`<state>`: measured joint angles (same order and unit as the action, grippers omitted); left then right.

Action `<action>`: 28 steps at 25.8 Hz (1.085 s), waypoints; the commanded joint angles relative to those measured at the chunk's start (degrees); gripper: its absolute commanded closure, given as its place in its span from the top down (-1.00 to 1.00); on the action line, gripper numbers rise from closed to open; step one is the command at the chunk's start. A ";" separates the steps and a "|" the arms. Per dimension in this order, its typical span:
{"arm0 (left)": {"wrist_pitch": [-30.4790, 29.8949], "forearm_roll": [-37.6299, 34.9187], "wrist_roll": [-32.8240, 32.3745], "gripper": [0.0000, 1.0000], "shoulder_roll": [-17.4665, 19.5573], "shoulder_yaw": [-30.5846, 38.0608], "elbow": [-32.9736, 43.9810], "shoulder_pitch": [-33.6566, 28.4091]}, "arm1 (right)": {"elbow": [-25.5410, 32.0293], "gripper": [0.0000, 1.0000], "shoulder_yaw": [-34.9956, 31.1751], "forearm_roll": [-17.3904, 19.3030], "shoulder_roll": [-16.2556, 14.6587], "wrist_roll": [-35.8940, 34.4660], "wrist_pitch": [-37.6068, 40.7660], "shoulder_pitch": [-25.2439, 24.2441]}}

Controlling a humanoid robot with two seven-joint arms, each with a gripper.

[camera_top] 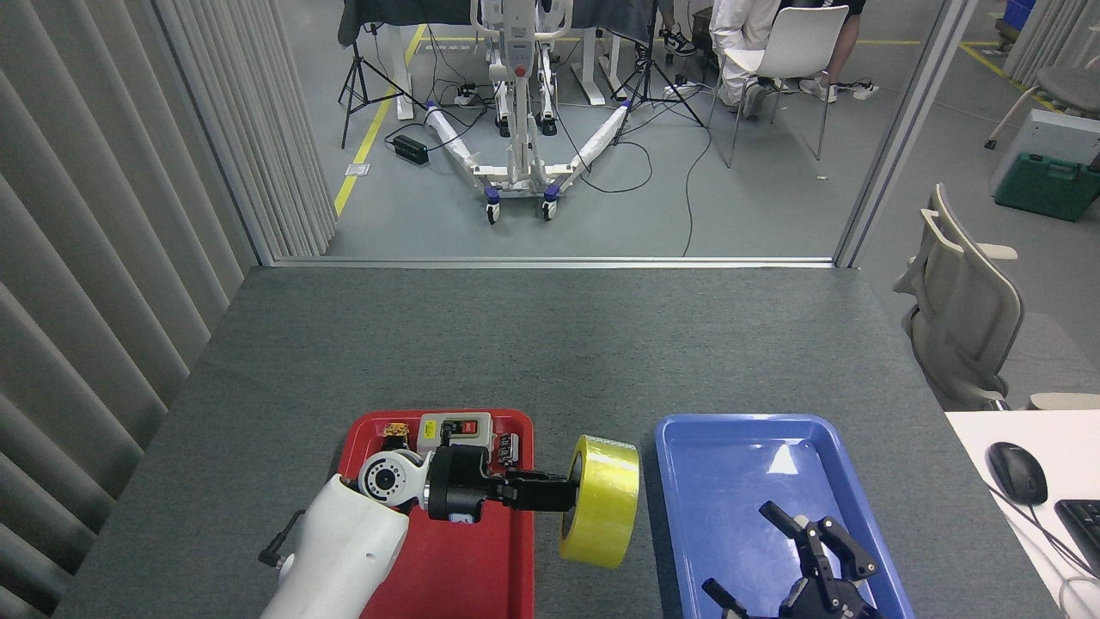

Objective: Place and move tape with both arms
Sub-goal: 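Bring the right gripper under the tape roll held by the left gripper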

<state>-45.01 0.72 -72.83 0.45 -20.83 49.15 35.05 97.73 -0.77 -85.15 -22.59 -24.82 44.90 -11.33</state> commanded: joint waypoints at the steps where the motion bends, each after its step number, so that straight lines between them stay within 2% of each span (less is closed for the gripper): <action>1: 0.01 -0.19 -0.73 -1.00 -0.09 -1.84 0.16 -0.33 | 1.41 1.00 4.72 -2.48 0.00 0.03 0.10 -0.10; 7: 0.01 -0.28 -0.73 -1.00 -0.27 -4.57 0.24 -0.33 | 2.29 0.97 7.89 -5.12 0.79 0.03 0.10 -0.28; 11: 0.01 -1.25 -0.73 -1.00 -0.53 -5.62 0.60 -1.30 | 2.29 0.76 9.29 -6.96 2.20 0.30 0.10 -0.28; 19: 0.01 -2.48 -0.73 -1.00 -0.80 -6.94 4.46 -3.14 | 1.50 -0.50 9.64 -9.51 2.90 0.39 0.10 -0.80; 22: 0.01 -3.00 -0.73 -1.00 -0.80 -6.94 5.87 -3.67 | 1.41 -0.77 9.73 -9.51 2.90 0.47 0.10 -0.89; 25: 0.01 -2.92 -0.73 -0.95 -0.80 -6.85 6.13 -4.02 | 1.41 -0.88 9.73 -9.51 2.90 0.47 0.10 -0.89; 26: 0.01 -2.92 -0.73 -0.64 -0.80 -6.85 6.57 -4.11 | 1.41 -0.89 9.73 -9.51 2.90 0.47 0.10 -0.98; 27: 0.01 -2.92 -0.64 -0.22 -0.80 -6.68 6.92 -4.11 | 1.41 -0.90 9.73 -9.51 2.90 0.47 0.10 -0.98; 28: 0.01 -3.00 -0.38 0.29 -0.80 -6.59 7.01 -4.11 | 1.41 -0.90 9.73 -9.51 2.90 0.47 0.10 -0.98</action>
<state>-43.35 -2.21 -70.59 -0.37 -27.64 55.46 31.05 99.18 8.98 -94.63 -19.69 -25.14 45.28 -12.24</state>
